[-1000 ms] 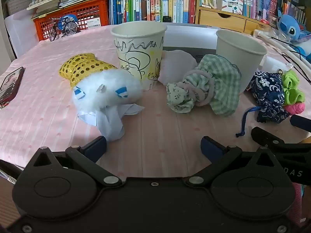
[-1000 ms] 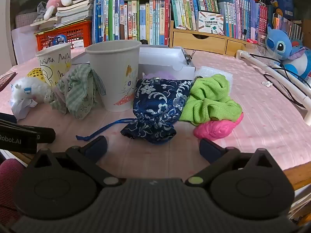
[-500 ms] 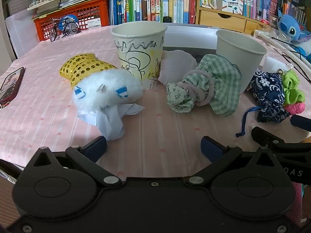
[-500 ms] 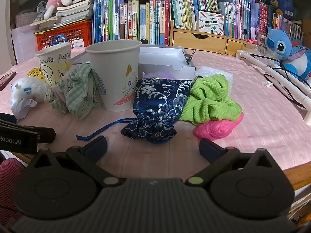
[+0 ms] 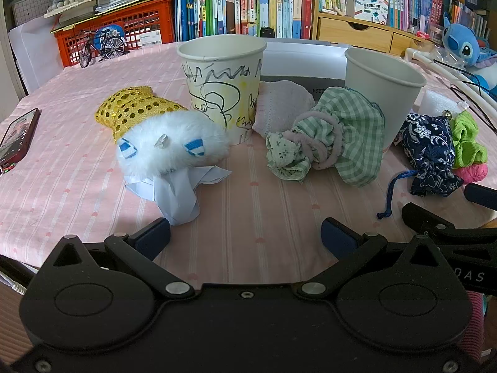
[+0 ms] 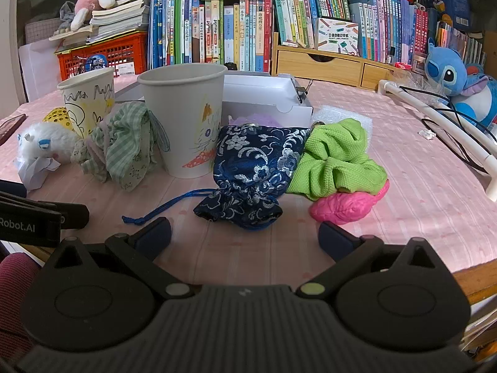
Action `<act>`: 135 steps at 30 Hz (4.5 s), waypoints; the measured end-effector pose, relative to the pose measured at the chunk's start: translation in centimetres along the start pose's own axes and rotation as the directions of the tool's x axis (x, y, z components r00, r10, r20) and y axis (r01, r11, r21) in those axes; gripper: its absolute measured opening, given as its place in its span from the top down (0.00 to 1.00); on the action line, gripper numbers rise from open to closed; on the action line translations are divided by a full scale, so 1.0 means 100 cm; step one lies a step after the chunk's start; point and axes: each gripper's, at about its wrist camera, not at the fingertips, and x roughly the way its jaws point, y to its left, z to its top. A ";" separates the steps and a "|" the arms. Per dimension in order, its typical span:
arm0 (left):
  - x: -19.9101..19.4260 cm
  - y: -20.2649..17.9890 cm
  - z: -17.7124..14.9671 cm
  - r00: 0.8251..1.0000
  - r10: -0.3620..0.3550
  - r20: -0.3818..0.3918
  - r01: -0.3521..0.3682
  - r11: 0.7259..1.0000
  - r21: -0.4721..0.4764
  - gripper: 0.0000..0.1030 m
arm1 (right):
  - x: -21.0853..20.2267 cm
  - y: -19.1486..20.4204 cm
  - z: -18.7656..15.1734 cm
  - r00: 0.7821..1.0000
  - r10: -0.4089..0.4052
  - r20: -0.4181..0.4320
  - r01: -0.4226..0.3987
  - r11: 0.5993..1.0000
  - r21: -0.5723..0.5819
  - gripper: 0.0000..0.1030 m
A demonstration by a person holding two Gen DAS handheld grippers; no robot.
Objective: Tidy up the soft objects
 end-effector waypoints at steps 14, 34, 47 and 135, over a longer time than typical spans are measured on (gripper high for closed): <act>0.000 0.000 0.000 1.000 0.000 0.002 0.000 1.000 0.000 0.00 | 0.000 0.000 0.000 1.000 0.000 0.000 0.000 1.000 0.000 0.00; 0.000 0.002 0.003 1.000 -0.005 -0.001 0.006 1.000 0.012 0.00 | 0.002 0.002 0.002 1.000 -0.009 -0.003 0.010 1.000 0.006 0.00; 0.001 0.005 -0.002 0.999 -0.017 0.027 0.017 1.000 0.019 0.00 | 0.000 0.001 0.000 1.000 -0.008 -0.001 0.008 1.000 0.008 0.00; -0.036 0.072 0.012 0.954 -0.038 0.297 0.056 0.997 -0.051 0.76 | -0.022 0.001 0.044 0.970 -0.060 0.235 0.070 0.997 -0.036 0.55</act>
